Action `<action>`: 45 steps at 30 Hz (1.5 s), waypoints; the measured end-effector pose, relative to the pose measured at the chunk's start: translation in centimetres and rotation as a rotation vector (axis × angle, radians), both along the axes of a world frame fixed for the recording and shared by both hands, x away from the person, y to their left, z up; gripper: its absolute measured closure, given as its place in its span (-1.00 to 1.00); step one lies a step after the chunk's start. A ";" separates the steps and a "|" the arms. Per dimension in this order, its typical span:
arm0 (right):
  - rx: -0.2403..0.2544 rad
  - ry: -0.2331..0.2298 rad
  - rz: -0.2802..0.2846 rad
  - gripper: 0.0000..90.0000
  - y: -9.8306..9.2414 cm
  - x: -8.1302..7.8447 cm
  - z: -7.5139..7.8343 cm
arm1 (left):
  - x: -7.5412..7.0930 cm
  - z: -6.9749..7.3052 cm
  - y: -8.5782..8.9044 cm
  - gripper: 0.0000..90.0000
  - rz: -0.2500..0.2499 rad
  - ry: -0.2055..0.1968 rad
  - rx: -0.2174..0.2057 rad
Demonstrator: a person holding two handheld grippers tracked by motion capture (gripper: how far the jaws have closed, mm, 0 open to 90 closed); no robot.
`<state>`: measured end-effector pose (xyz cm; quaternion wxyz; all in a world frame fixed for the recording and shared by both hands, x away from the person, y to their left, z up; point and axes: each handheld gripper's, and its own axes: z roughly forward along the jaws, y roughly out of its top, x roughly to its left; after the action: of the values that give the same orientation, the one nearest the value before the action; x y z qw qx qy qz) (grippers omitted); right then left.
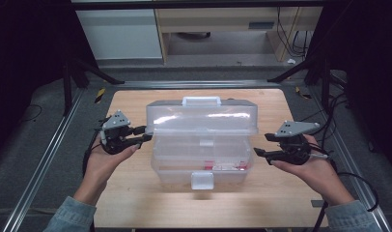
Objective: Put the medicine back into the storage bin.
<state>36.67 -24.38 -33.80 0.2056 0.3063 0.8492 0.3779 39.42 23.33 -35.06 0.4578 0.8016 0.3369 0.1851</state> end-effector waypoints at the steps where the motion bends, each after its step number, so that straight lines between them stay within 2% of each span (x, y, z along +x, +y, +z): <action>1: -0.001 0.000 -0.001 -0.17 0.0 0.0 -0.1 | -0.1 -0.1 0.1 0.39 -0.003 0.001 -0.003; 4: 0.000 0.003 -0.003 -0.17 -0.1 0.0 -0.1 | -0.4 -0.5 0.2 0.39 -0.005 0.008 -0.018; 6: 0.003 0.003 -0.009 -0.17 -0.3 0.0 -0.1 | -0.6 -0.8 0.2 0.39 -0.008 0.009 -0.013; 16: -0.006 0.011 -0.031 -0.21 -0.9 -0.2 -0.7 | -1.0 -1.2 0.4 0.39 -0.010 0.009 -0.045; 28: 0.005 0.026 -0.061 -0.20 -1.9 -0.6 -2.2 | -1.7 -1.9 0.3 0.40 -0.019 0.006 -0.018; 42: -0.004 0.048 -0.071 -0.20 -2.2 -0.9 -3.8 | -2.6 -3.0 0.6 0.40 -0.032 0.022 -0.042; 45: -0.002 0.052 -0.074 -0.20 -2.3 -0.9 -4.2 | -2.8 -3.2 0.6 0.40 -0.036 0.027 -0.037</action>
<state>35.73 -26.66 -38.02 0.1976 0.3471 0.8427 0.3611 36.64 23.95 -38.30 0.4713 0.8013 0.3322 0.1598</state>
